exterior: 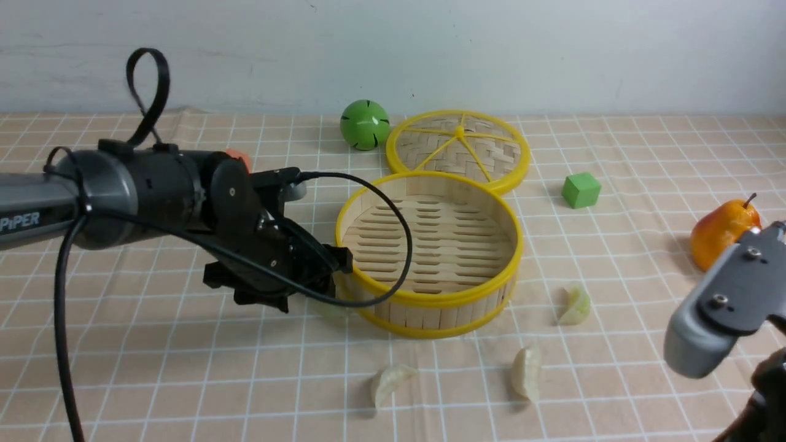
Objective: Put the dumplings into the steamer on the table with the brown tablecloth.
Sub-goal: 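Reach for and grasp a dumpling on the table with the left gripper, then place the dumpling into the bamboo steamer basket with the left gripper, then reach for and grasp a dumpling on the table with the left gripper, then place the dumpling into the bamboo steamer basket with the left gripper, then reach for and grasp a dumpling lying on the table beside the steamer, then place the dumpling in the bamboo steamer basket with the right gripper, then reach for and grasp a dumpling lying on the table beside the steamer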
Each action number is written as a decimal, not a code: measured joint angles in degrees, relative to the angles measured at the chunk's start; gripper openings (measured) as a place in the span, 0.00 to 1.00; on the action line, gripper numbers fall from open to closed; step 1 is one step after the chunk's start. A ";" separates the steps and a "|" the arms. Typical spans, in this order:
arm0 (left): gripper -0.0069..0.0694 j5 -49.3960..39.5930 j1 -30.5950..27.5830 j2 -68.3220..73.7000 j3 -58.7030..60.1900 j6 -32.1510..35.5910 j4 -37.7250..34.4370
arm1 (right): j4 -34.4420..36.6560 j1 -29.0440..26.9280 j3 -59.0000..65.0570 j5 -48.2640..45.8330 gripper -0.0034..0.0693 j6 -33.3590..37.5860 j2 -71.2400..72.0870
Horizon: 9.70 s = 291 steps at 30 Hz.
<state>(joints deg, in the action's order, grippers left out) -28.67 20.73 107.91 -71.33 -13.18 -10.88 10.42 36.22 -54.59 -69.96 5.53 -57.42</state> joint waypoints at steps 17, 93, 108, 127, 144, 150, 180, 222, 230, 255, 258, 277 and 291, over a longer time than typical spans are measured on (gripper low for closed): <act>0.46 8.00 0.05 4.88 -0.14 -0.18 -2.30 | -5.01 0.00 0.00 -1.33 0.07 -5.18 2.56; 0.72 -42.67 16.65 -8.62 -28.20 4.99 10.12 | -9.06 0.00 0.00 5.37 0.15 -8.17 19.03; 0.72 -35.56 21.99 0.41 -13.98 7.06 11.65 | -9.06 0.00 0.00 6.29 0.17 -7.69 19.03; 0.36 -26.33 22.40 10.44 -14.10 7.14 18.88 | -9.27 0.00 8.95 6.24 0.18 -7.55 19.03; 0.34 -39.64 21.97 7.69 -37.05 6.59 20.09 | -9.27 0.00 9.02 8.89 0.19 -7.55 19.03; 0.34 -37.47 17.91 14.96 -46.08 0.25 20.15 | -9.27 0.00 9.02 10.12 0.19 -7.55 19.03; 0.62 -32.24 10.94 18.08 -51.38 -3.01 20.45 | -11.63 0.00 7.03 10.06 0.21 -15.74 14.20; 0.07 -37.47 10.94 -54.52 -0.27 -0.13 14.26 | -16.75 -5.33 -6.00 40.75 0.76 -28.97 -47.47; 0.07 -38.19 10.94 -57.73 1.83 -0.13 14.26 | -16.54 -5.33 -6.93 38.34 0.44 -27.43 -47.78; 0.07 -39.67 10.94 -59.51 1.83 -0.13 15.24 | -6.57 -5.33 -50.43 20.21 0.44 -11.27 -66.58; 0.07 -40.01 10.94 -59.51 1.83 -0.13 15.94 | -5.51 -5.33 -53.72 19.88 0.44 -11.18 -70.56; 0.08 -40.29 10.94 -59.84 1.83 -0.13 16.97 | -7.63 -5.33 -63.81 0.61 0.77 -8.36 -60.69; 0.09 -40.71 10.94 -59.95 1.83 -0.13 16.96 | -15.17 -11.14 -37.14 -0.10 0.77 -9.61 -43.70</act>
<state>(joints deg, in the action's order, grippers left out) -69.38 31.67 47.96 -69.51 -13.31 6.08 -4.76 25.09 -91.73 -70.06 -4.08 -101.12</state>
